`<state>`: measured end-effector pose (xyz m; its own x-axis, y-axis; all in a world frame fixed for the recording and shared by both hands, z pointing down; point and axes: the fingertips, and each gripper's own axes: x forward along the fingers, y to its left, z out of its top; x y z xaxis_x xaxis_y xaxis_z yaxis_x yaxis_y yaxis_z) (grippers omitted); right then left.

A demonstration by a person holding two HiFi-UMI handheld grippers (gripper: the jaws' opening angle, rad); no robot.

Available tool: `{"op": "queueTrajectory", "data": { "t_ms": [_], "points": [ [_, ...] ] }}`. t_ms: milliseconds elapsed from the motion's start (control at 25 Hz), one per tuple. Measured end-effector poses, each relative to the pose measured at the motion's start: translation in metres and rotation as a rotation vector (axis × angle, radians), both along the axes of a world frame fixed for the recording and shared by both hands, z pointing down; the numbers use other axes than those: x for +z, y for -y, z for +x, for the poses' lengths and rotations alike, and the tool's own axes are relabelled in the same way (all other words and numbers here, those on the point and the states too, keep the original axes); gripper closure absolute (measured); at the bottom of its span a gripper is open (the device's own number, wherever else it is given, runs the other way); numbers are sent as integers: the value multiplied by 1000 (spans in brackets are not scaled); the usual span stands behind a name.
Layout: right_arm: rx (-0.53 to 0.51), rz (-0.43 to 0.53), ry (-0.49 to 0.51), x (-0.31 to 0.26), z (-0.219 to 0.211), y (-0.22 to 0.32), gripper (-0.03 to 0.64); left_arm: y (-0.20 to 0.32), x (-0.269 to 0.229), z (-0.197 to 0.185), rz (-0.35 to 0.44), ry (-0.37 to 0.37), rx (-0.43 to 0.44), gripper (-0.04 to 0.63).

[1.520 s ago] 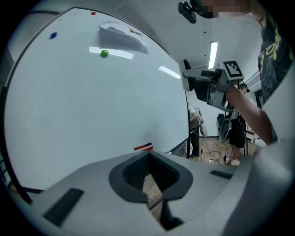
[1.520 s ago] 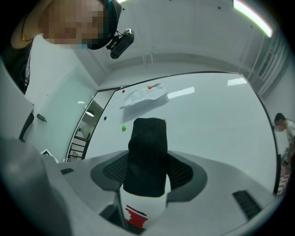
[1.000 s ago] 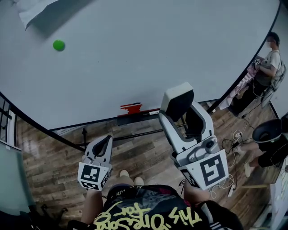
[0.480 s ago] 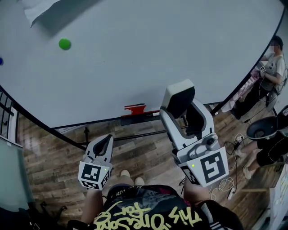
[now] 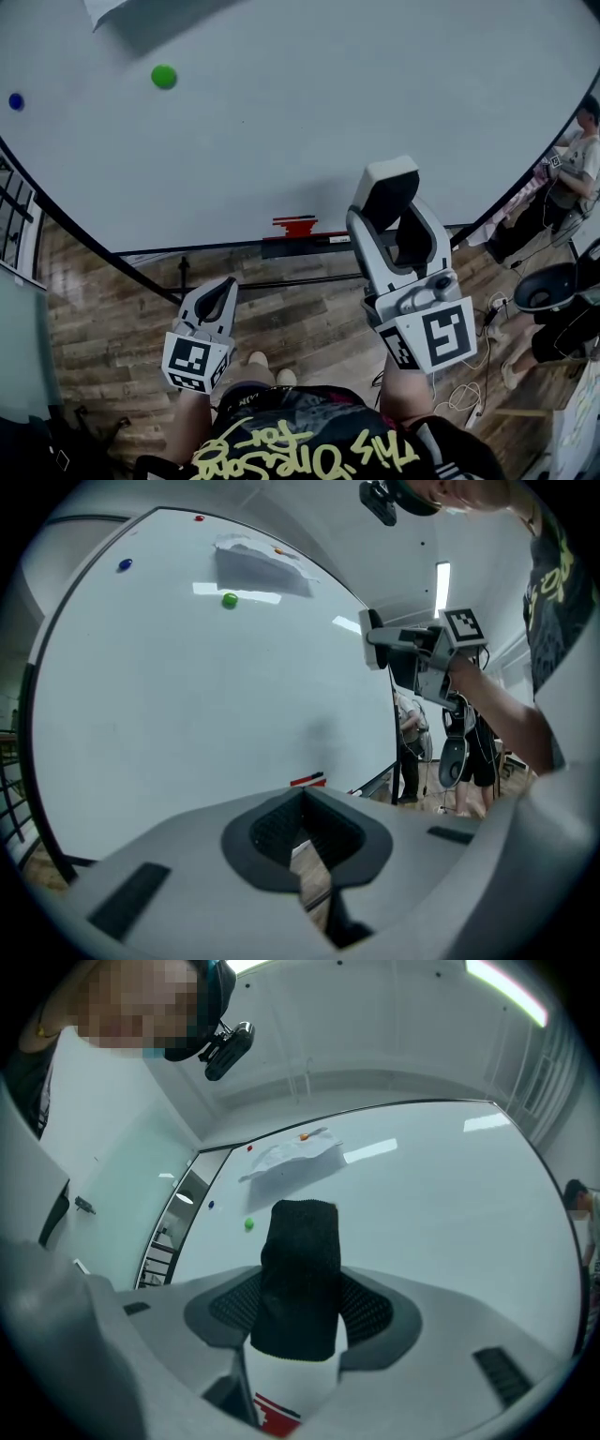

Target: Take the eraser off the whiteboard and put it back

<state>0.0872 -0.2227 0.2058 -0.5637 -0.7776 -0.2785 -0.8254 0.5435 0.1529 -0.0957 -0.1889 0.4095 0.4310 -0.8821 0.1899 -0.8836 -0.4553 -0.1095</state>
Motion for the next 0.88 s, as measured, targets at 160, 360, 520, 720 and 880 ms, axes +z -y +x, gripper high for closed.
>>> {"op": "queueTrajectory", "data": {
  "t_ms": [160,360,520,720,880],
  "points": [
    [-7,-16,-1,6,-4,12,377,1,3,-2,-6,4,-10,588],
    [-14,-28,3,9,-10,24,377,2,1,-6,-6,4,-25,588],
    [-15,-38,10,12,-12,33,377,3,1,-9,-6,2,-39,588],
    [-10,-45,20,12,-15,44,377,3,1,-17,-11,3,-59,588],
    [1,-45,29,9,-14,53,377,5,-1,-19,-13,6,-67,588]
  ]
}}
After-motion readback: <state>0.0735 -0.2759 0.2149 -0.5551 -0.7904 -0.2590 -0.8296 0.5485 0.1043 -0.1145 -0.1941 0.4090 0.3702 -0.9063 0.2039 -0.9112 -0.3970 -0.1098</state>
